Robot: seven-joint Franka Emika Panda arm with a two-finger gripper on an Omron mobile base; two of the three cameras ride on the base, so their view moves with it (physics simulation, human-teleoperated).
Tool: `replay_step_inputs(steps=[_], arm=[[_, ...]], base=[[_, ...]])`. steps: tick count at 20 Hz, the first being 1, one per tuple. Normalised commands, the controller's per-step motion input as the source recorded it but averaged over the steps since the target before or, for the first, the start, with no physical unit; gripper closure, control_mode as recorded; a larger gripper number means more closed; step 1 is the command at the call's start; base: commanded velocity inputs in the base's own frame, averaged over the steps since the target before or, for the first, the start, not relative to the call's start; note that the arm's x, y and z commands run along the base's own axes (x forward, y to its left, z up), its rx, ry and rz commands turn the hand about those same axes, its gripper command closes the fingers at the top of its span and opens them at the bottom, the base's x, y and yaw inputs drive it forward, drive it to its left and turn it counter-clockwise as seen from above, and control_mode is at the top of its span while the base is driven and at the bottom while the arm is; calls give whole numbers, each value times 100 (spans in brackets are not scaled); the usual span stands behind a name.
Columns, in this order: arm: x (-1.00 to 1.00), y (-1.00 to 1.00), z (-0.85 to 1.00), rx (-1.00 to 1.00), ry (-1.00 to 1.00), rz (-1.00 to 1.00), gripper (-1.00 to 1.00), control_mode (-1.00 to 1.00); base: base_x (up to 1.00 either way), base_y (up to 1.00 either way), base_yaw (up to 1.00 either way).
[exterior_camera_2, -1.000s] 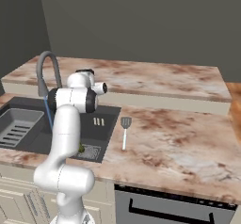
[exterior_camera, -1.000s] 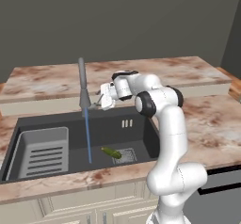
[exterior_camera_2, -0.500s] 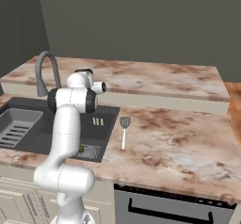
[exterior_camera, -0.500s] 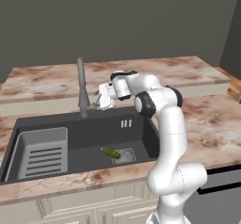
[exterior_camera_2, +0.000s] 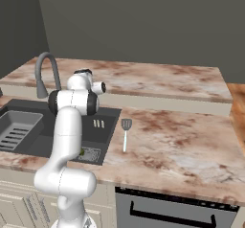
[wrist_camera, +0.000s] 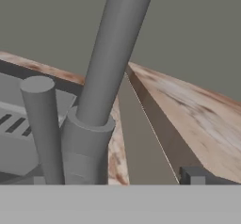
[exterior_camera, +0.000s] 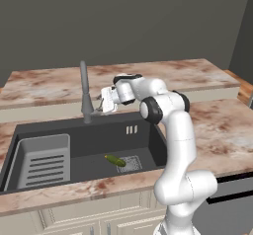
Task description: Turn on the sink faucet. Then move the cucumber from the counter to the sink. Turn off the sink. Move the vegetable from the sink to the pot next to the stove. Finally move the pot to the rear left burner.
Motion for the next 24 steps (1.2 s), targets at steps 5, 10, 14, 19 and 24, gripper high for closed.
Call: replay_step_inputs(steps=[5, 10, 14, 19, 24], arm=[[0, 19, 0, 0, -1, 0, -100, -100], [0, -24, 0, 2, -6, 0, -100, -100], [-2, -49, 0, 4, -7, 0, -100, -100], [-9, -54, -2, 5, -7, 0, -100, -100], [-43, -34, 0, 5, -5, -1, -100, -100]], base=[[0, 0, 0], [0, 0, 0], [0, 0, 0], [0, 0, 0], [0, 0, 0]])
